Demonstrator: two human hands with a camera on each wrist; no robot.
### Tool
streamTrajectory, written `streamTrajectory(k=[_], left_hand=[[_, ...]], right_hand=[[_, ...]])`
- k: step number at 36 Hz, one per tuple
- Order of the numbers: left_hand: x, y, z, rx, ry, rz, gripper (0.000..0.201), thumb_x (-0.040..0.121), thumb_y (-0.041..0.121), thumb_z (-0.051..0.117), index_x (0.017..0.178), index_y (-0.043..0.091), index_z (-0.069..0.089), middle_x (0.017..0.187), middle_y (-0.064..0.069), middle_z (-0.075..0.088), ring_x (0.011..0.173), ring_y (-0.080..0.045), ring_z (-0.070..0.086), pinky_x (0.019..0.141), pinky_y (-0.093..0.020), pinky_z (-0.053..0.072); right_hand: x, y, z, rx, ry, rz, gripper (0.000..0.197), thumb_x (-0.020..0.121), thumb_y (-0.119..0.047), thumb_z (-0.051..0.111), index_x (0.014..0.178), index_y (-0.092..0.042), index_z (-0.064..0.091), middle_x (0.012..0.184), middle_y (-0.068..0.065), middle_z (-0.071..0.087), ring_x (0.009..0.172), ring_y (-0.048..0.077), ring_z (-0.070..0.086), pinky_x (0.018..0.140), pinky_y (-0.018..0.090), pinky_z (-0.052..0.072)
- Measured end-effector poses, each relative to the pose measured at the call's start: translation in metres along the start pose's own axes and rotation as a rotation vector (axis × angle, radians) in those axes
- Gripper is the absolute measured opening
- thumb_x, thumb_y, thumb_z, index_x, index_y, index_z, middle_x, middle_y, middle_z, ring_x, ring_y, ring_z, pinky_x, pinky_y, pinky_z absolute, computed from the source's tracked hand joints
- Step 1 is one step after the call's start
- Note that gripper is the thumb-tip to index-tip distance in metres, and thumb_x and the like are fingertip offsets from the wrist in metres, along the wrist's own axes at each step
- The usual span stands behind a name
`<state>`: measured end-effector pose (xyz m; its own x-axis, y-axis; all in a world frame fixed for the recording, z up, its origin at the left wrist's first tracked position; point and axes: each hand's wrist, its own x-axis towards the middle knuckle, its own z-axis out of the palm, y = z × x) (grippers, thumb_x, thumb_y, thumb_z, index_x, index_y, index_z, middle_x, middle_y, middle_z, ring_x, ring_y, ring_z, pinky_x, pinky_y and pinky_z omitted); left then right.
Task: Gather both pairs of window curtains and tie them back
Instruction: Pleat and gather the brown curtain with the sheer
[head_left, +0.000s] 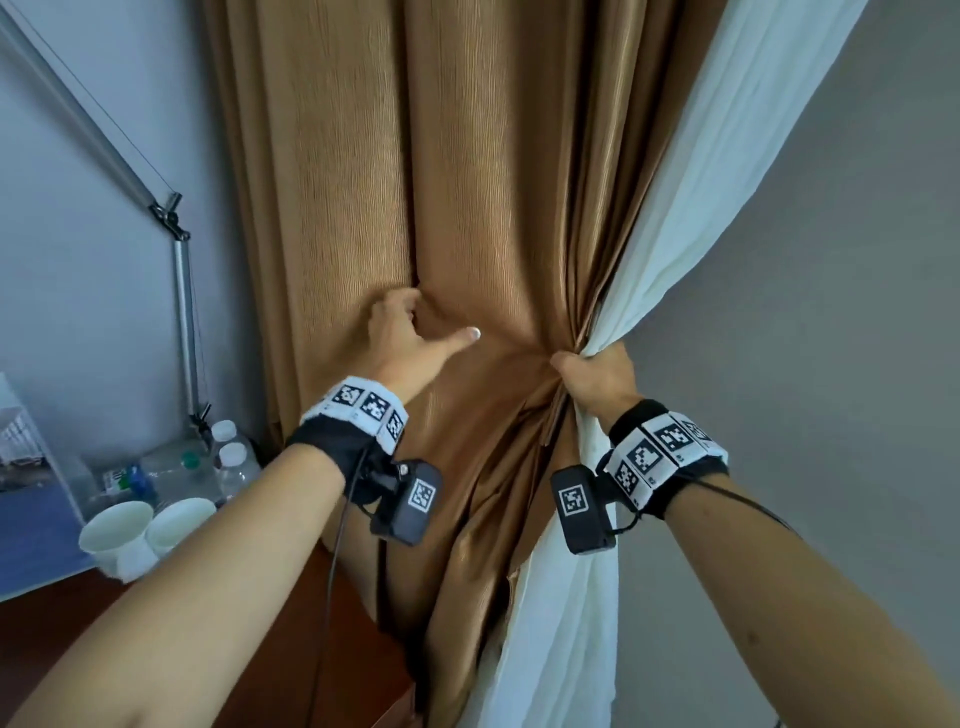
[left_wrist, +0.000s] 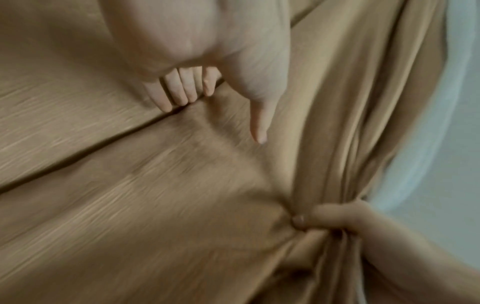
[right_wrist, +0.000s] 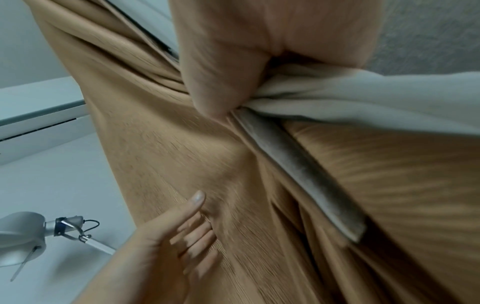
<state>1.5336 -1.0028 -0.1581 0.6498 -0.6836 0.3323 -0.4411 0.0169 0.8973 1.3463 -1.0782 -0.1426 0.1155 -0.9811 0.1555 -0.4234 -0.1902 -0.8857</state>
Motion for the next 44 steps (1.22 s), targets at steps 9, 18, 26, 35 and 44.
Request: streamTrajectory(k=[9, 18, 26, 35, 44], left_hand=[[0.034, 0.006, 0.005, -0.109, -0.069, -0.124, 0.084, 0.063, 0.029, 0.089, 0.135, 0.015, 0.048, 0.125, 0.001, 0.061, 0.116, -0.017, 0.058, 0.103, -0.039, 0.047], [0.04, -0.001, 0.019, 0.017, 0.117, 0.048, 0.042, 0.077, 0.024, 0.081, 0.113, 0.008, 0.067, 0.109, -0.006, 0.071, 0.102, -0.021, 0.066, 0.09, -0.026, 0.05], [0.034, 0.0, 0.032, 0.164, -0.273, 0.157, 0.048, 0.085, 0.027, 0.068, 0.124, 0.001, 0.059, 0.118, -0.017, 0.065, 0.113, -0.032, 0.059, 0.096, -0.033, 0.047], [0.023, 0.004, 0.043, 0.159, -0.813, 0.246, 0.078, 0.07, 0.004, 0.072, 0.139, 0.001, 0.036, 0.127, -0.003, 0.043, 0.118, -0.018, 0.047, 0.086, -0.018, 0.036], [-0.002, -0.016, 0.059, -0.15, -0.906, 0.258, 0.092, 0.052, 0.017, 0.071, 0.135, 0.012, 0.031, 0.13, 0.003, 0.037, 0.126, -0.016, 0.043, 0.104, -0.029, 0.043]], right_hand=[[0.03, -0.006, 0.022, -0.07, 0.064, 0.038, 0.043, 0.078, -0.014, 0.066, 0.117, 0.0, 0.056, 0.117, 0.015, 0.061, 0.11, 0.032, 0.059, 0.085, 0.026, 0.047], [0.03, -0.006, 0.031, -0.001, 0.033, -0.003, 0.037, 0.078, -0.011, 0.07, 0.113, -0.005, 0.058, 0.096, 0.002, 0.056, 0.09, 0.02, 0.057, 0.077, 0.022, 0.043], [0.009, -0.014, 0.04, 0.074, 0.086, 0.008, 0.037, 0.075, -0.011, 0.072, 0.111, -0.008, 0.064, 0.103, 0.004, 0.065, 0.1, 0.021, 0.061, 0.085, 0.024, 0.049], [-0.029, -0.032, 0.025, 0.184, -0.018, -0.013, 0.048, 0.075, 0.015, 0.06, 0.121, 0.0, 0.058, 0.11, 0.014, 0.064, 0.101, 0.026, 0.061, 0.084, 0.031, 0.053], [-0.05, -0.039, 0.022, 0.397, -0.301, 0.186, 0.041, 0.085, -0.002, 0.064, 0.126, -0.005, 0.06, 0.12, 0.015, 0.067, 0.107, 0.025, 0.065, 0.091, 0.034, 0.055]])
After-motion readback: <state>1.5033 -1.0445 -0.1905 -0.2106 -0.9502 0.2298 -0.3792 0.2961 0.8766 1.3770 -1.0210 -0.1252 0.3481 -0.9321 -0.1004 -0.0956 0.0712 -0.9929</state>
